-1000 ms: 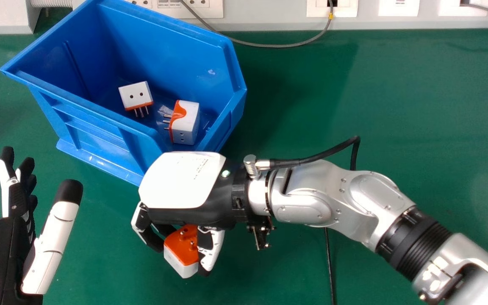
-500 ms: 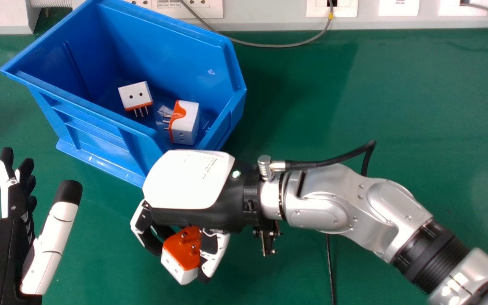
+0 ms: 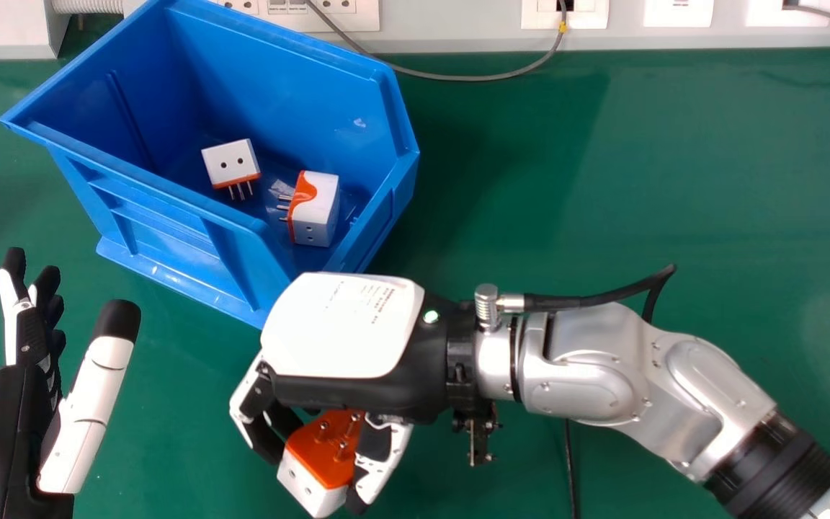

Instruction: Pick all objects and put in blue box

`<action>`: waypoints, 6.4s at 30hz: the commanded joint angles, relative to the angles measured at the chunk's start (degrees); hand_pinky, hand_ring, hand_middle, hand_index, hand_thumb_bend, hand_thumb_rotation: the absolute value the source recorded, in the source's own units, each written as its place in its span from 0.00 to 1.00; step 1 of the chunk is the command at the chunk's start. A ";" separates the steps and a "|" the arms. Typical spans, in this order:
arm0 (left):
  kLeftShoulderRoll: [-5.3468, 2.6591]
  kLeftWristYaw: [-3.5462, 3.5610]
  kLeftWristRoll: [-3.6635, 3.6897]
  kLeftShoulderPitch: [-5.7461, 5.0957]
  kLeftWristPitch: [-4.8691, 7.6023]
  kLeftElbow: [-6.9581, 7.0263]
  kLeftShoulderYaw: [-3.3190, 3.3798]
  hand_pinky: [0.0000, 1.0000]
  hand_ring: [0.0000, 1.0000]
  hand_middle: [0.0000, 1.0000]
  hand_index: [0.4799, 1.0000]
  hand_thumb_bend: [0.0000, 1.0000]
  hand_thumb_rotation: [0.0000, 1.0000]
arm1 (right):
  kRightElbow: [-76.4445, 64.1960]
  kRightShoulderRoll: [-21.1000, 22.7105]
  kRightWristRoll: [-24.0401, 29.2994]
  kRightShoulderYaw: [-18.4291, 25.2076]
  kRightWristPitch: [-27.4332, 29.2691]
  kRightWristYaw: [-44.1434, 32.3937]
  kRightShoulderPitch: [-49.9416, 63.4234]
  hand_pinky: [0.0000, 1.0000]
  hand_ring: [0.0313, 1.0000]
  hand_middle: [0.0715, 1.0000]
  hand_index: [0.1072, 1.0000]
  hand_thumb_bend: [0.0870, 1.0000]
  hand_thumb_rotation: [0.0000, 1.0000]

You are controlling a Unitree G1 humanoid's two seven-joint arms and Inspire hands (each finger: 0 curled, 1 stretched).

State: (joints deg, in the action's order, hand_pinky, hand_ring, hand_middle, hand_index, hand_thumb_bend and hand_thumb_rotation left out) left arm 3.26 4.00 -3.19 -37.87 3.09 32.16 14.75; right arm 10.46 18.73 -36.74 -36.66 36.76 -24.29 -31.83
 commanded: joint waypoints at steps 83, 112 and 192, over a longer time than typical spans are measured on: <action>1.95 1.00 2.37 0.98 0.12 0.52 1.80 1.00 1.00 1.00 1.00 0.76 0.86 | -26.29 13.32 21.17 15.23 -18.97 -19.32 11.86 0.49 0.59 0.62 0.55 0.66 0.01; 2.49 1.83 3.44 0.21 -0.74 1.63 2.98 1.00 1.00 1.00 1.00 0.77 0.86 | -26.76 14.31 10.67 16.65 -13.72 -10.49 23.35 0.82 0.92 0.92 0.85 0.95 0.14; 2.12 1.68 2.76 0.29 -3.84 4.32 3.05 1.00 1.00 1.00 1.00 0.79 0.85 | 13.32 6.52 -19.34 2.35 0.90 35.17 5.65 0.39 0.41 0.46 0.43 0.45 0.00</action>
State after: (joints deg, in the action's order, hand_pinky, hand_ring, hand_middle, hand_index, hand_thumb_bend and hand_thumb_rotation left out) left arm 5.30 6.06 -0.12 -37.42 -0.97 35.28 17.59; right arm 26.45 25.03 -58.50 -35.69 37.58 11.18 -25.76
